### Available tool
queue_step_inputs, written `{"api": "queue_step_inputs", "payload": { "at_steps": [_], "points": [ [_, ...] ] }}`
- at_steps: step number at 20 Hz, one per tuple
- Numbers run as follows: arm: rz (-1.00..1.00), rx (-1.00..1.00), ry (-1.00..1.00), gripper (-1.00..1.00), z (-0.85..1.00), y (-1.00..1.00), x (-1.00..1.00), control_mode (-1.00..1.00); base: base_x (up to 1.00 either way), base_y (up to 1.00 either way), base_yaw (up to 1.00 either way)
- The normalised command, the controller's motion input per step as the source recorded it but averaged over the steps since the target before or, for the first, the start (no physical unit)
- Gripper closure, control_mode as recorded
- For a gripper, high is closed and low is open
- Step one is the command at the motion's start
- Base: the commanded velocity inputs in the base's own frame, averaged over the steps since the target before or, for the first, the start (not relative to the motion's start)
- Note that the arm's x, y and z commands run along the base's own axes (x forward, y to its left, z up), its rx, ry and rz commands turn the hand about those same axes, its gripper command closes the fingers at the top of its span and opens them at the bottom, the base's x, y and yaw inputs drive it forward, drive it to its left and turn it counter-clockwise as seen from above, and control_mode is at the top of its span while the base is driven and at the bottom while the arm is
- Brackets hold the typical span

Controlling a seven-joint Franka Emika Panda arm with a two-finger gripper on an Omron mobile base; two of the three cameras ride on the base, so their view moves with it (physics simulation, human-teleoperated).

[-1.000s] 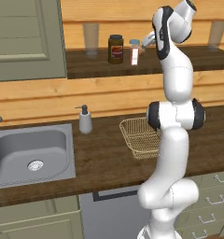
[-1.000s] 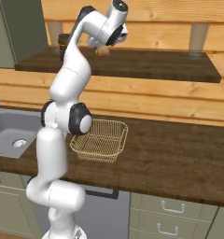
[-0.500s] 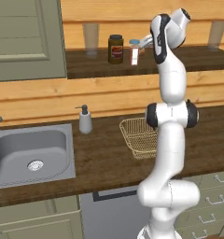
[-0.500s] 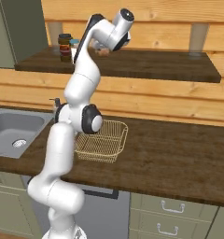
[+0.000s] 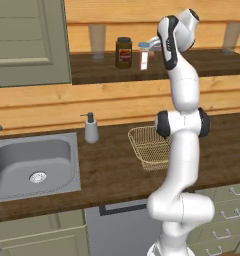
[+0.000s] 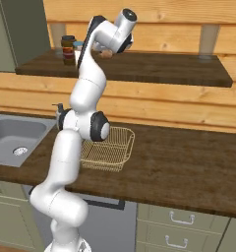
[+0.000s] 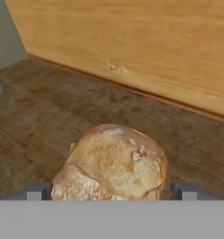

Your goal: Open the cabinet, pick up the bread from the cabinet and place it in the basket. Then move the basket to the dining counter.

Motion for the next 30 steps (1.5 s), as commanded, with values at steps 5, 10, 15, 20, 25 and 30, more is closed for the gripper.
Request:
{"api": "queue_step_inputs", "payload": {
  "at_steps": [5, 10, 15, 20, 25, 30],
  "points": [
    [0.03, 0.00, 0.11, -1.00, 0.00, 0.16, 0.01, -1.00, 0.00, 0.00, 0.00],
    [0.05, 0.00, 0.07, 1.00, -0.04, 0.00, 0.03, -1.00, 0.00, 0.00, 0.00],
    [0.04, 0.00, 0.01, 1.00, 0.00, -0.07, 0.00, -1.00, 0.00, 0.00, 0.00],
    [-0.01, 0.04, 0.00, 1.00, 0.02, -0.77, -0.15, -1.00, 0.00, 0.00, 0.00],
    [-0.15, 0.13, -0.03, 1.00, 0.38, -0.40, -0.99, -1.00, 0.00, 0.00, 0.00],
    [-0.19, 0.02, -0.01, 1.00, 0.18, 0.00, -1.00, -1.00, 0.00, 0.00, 0.00]
  ]
}}
